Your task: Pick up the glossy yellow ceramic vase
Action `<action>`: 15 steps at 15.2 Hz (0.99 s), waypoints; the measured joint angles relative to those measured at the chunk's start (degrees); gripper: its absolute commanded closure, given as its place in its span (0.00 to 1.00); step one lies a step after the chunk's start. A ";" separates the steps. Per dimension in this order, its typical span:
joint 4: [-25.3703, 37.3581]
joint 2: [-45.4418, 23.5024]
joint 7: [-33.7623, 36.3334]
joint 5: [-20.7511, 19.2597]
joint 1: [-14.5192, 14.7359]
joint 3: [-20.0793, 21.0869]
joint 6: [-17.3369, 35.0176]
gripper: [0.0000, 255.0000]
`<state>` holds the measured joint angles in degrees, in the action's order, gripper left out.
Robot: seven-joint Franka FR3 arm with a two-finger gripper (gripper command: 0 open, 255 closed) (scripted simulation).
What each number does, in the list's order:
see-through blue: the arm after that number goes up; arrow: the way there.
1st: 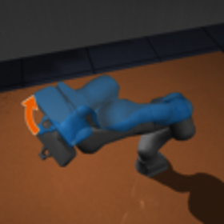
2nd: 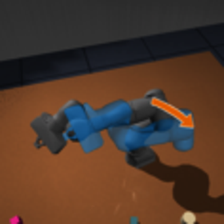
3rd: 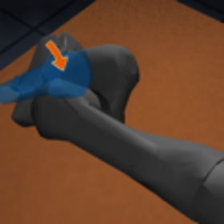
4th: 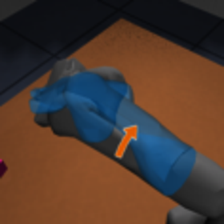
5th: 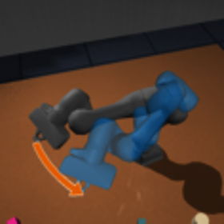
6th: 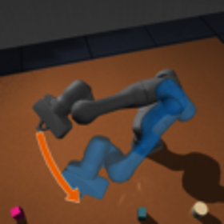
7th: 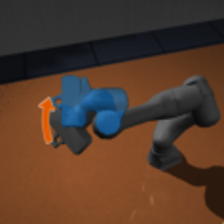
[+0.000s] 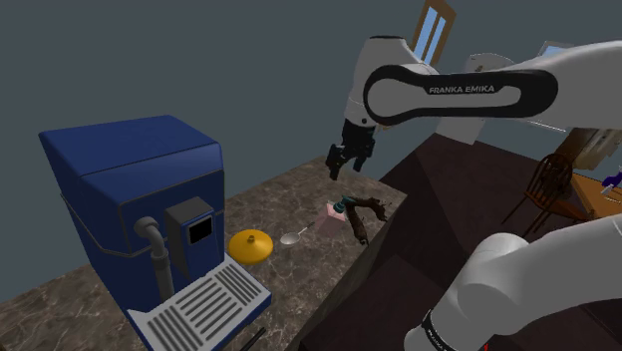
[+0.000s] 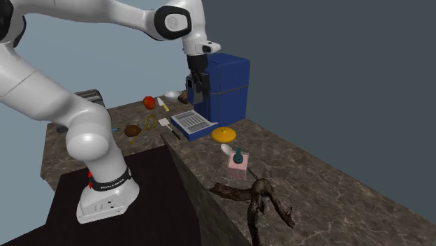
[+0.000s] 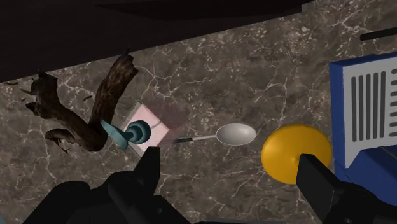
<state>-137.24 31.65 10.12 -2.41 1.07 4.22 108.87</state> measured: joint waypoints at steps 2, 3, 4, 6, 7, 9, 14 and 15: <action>-0.11 -2.91 0.98 0.24 0.31 0.80 2.86 0.00; 0.19 -5.00 1.57 0.32 0.45 1.26 4.56 0.00; 0.36 -6.63 2.02 0.37 0.57 1.63 5.92 0.00; 0.74 -10.49 3.51 0.41 0.95 2.75 9.18 0.00; 1.13 -12.57 4.00 0.31 1.01 3.11 10.79 0.00; 2.45 -17.38 5.29 -0.10 1.16 3.96 14.08 0.00; 6.39 -27.26 8.80 -1.51 1.94 5.89 19.47 0.00; 7.03 -29.26 9.18 -1.95 1.95 5.99 20.70 0.00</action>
<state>-130.21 2.39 19.29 -4.35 3.01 10.21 129.57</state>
